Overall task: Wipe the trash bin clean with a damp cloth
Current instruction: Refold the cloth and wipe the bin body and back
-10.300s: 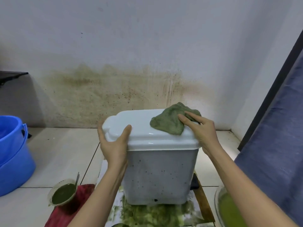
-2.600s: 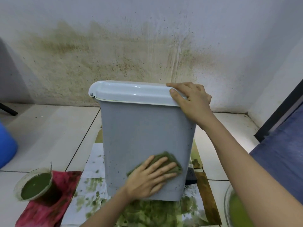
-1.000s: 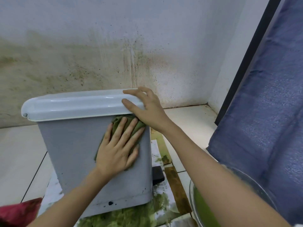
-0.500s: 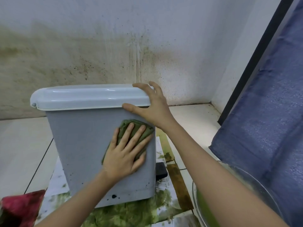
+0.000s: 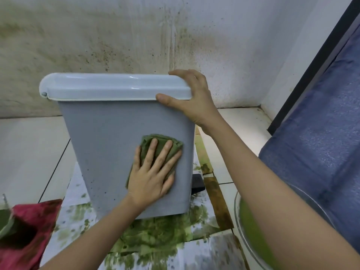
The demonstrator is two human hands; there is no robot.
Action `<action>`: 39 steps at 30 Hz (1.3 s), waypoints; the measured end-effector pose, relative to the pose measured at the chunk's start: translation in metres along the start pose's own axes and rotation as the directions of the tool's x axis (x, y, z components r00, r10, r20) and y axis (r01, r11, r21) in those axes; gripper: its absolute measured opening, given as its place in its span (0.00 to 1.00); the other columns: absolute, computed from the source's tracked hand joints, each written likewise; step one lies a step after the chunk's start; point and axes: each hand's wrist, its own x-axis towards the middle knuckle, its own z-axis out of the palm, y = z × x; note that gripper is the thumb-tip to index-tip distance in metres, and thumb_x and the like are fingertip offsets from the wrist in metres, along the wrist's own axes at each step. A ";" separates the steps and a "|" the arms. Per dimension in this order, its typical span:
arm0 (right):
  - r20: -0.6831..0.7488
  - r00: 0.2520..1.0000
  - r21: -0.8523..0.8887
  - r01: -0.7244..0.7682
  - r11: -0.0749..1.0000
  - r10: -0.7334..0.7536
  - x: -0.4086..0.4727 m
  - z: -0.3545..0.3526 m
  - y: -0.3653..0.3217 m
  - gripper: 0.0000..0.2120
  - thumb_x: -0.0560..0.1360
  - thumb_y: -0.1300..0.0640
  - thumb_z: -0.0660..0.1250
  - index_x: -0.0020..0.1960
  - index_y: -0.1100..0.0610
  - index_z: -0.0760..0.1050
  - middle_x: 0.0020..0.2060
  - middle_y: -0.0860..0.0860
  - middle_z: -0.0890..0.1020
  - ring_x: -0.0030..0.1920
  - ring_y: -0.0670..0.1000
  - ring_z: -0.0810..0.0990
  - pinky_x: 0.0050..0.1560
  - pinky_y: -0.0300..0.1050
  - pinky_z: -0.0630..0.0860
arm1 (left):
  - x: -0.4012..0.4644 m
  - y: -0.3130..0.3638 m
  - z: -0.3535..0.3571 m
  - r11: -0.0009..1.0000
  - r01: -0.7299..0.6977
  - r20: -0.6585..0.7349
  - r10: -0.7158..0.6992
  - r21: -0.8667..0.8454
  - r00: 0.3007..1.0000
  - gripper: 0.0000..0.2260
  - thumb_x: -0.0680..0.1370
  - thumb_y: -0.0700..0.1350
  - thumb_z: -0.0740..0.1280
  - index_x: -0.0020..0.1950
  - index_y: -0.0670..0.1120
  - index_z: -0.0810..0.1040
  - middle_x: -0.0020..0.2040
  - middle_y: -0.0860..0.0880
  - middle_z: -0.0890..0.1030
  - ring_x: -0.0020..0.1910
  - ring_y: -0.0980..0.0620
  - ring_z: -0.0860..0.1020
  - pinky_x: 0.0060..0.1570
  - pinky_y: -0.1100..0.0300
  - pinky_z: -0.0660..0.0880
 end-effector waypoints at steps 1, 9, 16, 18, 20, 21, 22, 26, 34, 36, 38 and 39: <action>0.001 1.000 -0.003 0.004 1.000 -0.004 0.000 0.001 0.000 0.28 0.61 0.38 0.74 0.60 0.38 0.72 0.68 0.47 0.61 0.69 0.54 0.62 0.69 0.55 0.65 | -0.004 0.011 0.005 0.999 -0.038 0.023 0.038 -0.008 0.999 0.24 0.80 0.54 0.53 0.76 0.52 0.60 0.76 0.47 0.55 0.77 0.42 0.49 0.73 0.40 0.46; 0.032 0.999 0.033 0.042 0.999 -0.043 -0.008 -0.006 0.011 0.27 0.63 0.40 0.74 0.61 0.37 0.71 0.67 0.44 0.61 0.69 0.52 0.61 0.70 0.54 0.65 | -0.088 0.029 0.029 0.616 -0.787 0.349 0.735 0.015 0.582 0.31 0.78 0.56 0.59 0.77 0.49 0.53 0.78 0.49 0.53 0.77 0.50 0.51 0.70 0.39 0.32; -0.032 0.996 0.018 0.079 0.997 -0.078 -0.001 0.000 0.005 0.23 0.59 0.36 0.72 0.53 0.33 0.71 0.65 0.46 0.65 0.67 0.49 0.65 0.69 0.48 0.66 | -0.037 -0.046 -0.003 0.981 0.196 -0.096 -0.194 0.009 0.976 0.23 0.81 0.54 0.53 0.76 0.52 0.57 0.78 0.50 0.49 0.77 0.45 0.48 0.74 0.45 0.46; -0.019 0.997 0.016 0.081 0.997 -0.080 -0.001 0.000 0.006 0.22 0.60 0.36 0.72 0.52 0.32 0.70 0.64 0.45 0.64 0.66 0.50 0.65 0.69 0.48 0.67 | -0.037 -0.028 0.003 0.954 0.299 -0.111 -0.301 -0.032 0.947 0.25 0.80 0.55 0.56 0.76 0.52 0.57 0.78 0.49 0.49 0.77 0.44 0.49 0.74 0.43 0.46; -0.012 0.997 0.013 0.075 0.997 -0.075 -0.001 0.000 0.006 0.22 0.62 0.37 0.73 0.54 0.32 0.70 0.64 0.44 0.64 0.66 0.49 0.66 0.68 0.49 0.67 | -0.063 0.001 0.014 0.979 0.193 -0.043 -0.196 -0.059 0.980 0.26 0.80 0.55 0.55 0.77 0.53 0.56 0.78 0.49 0.49 0.77 0.44 0.49 0.74 0.43 0.46; -0.014 0.997 0.019 0.072 0.997 -0.072 -0.003 0.000 0.006 0.23 0.62 0.37 0.73 0.54 0.32 0.71 0.64 0.43 0.64 0.66 0.49 0.66 0.68 0.49 0.67 | -0.083 0.014 0.019 0.994 0.083 0.017 -0.082 -0.071 0.996 0.25 0.80 0.55 0.53 0.77 0.53 0.55 0.78 0.49 0.48 0.77 0.45 0.49 0.74 0.44 0.45; -0.017 0.997 0.029 0.073 0.997 -0.072 -0.005 0.000 0.006 0.23 0.62 0.37 0.73 0.55 0.32 0.71 0.64 0.43 0.64 0.66 0.49 0.65 0.68 0.49 0.68 | -0.104 0.022 0.024 0.997 -0.042 0.073 0.047 -0.068 0.996 0.25 0.81 0.55 0.51 0.77 0.53 0.54 0.79 0.49 0.47 0.77 0.45 0.48 0.74 0.45 0.44; -0.008 0.995 0.059 0.102 0.993 -0.102 -0.009 -0.003 0.009 0.22 0.66 0.43 0.75 0.56 0.35 0.71 0.63 0.43 0.64 0.65 0.43 0.66 0.68 0.45 0.68 | -0.127 0.013 0.026 0.978 -0.206 0.123 0.206 -0.010 0.971 0.23 0.82 0.54 0.49 0.77 0.53 0.54 0.79 0.49 0.45 0.77 0.47 0.46 0.75 0.47 0.43; -0.070 0.991 0.097 0.122 0.988 -0.115 -0.002 0.006 0.010 0.20 0.66 0.47 0.76 0.53 0.36 0.72 0.64 0.48 0.64 0.64 0.39 0.66 0.66 0.35 0.67 | -0.017 -0.035 -0.001 0.708 0.695 -0.074 -0.705 -0.127 0.705 0.25 0.80 0.55 0.54 0.75 0.48 0.58 0.74 0.39 0.59 0.74 0.34 0.52 0.72 0.38 0.48; -0.088 0.993 0.106 0.092 0.990 -0.083 -0.001 0.010 0.009 0.21 0.62 0.44 0.76 0.53 0.35 0.73 0.68 0.51 0.62 0.66 0.42 0.65 0.64 0.33 0.67 | -0.035 -0.022 0.007 0.808 0.581 -0.062 -0.588 -0.098 0.807 0.26 0.78 0.56 0.56 0.76 0.51 0.57 0.77 0.43 0.55 0.75 0.36 0.51 0.71 0.36 0.51; -0.116 0.993 0.100 0.045 0.994 -0.033 -0.002 0.014 0.007 0.23 0.58 0.40 0.74 0.52 0.34 0.73 0.71 0.49 0.59 0.69 0.45 0.61 0.66 0.36 0.65 | -0.070 -0.012 0.012 0.864 0.496 -0.030 -0.500 -0.089 0.866 0.27 0.78 0.57 0.57 0.76 0.52 0.58 0.78 0.48 0.49 0.76 0.39 0.49 0.71 0.36 0.53; -0.127 0.992 0.097 0.027 0.995 -0.014 -0.004 0.016 0.005 0.24 0.58 0.39 0.74 0.52 0.33 0.73 0.72 0.47 0.57 0.70 0.46 0.60 0.68 0.40 0.64 | -0.084 -0.011 0.014 0.869 0.488 -0.018 -0.491 -0.084 0.871 0.26 0.78 0.57 0.56 0.76 0.53 0.58 0.78 0.49 0.48 0.76 0.40 0.49 0.70 0.36 0.55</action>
